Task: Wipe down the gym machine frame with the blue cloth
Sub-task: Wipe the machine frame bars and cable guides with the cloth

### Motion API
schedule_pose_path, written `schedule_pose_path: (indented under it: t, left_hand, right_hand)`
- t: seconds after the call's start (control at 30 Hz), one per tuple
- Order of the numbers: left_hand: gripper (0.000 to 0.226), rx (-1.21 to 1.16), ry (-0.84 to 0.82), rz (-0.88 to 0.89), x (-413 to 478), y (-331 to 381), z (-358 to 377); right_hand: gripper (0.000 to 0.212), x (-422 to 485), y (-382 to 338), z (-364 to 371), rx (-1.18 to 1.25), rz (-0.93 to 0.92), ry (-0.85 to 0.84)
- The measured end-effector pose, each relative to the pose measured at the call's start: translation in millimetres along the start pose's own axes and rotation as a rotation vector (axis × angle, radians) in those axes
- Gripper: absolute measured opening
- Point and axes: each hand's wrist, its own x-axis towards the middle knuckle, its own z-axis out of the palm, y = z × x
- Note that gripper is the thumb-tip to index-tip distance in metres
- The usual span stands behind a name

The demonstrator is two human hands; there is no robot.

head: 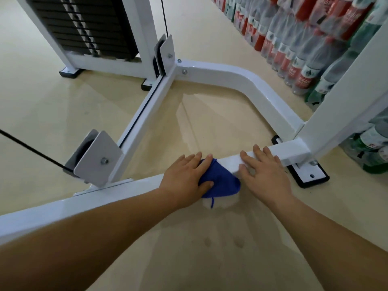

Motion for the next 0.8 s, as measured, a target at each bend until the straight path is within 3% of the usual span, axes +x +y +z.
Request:
schedule_pose_path:
  t: [0.13, 0.3, 0.5, 0.67, 0.8]
  left_hand:
    - [0.076, 0.022, 0.028, 0.044, -1, 2, 4]
    - [0.069, 0.132, 0.200, 0.087, -68, -63, 20]
    - [0.074, 0.211, 0.196, 0.061, -90, -86, 27]
    - [0.080, 0.003, 0.123, 0.032, -30, -29, 12]
    - [0.077, -0.081, 0.135, 0.024, -32, -30, 11]
  right_hand:
    - [0.048, -1, -17, -3, -0.026, 0.031, 0.072]
    - [0.037, -12, -38, 8, 0.045, -0.083, 0.176]
    - [0.032, -12, -50, 27, 0.042, -0.110, 0.311]
    - [0.041, -13, -56, 17, 0.098, -0.014, 0.216]
    - [0.041, -11, -56, 11, 0.123, 0.023, 0.210]
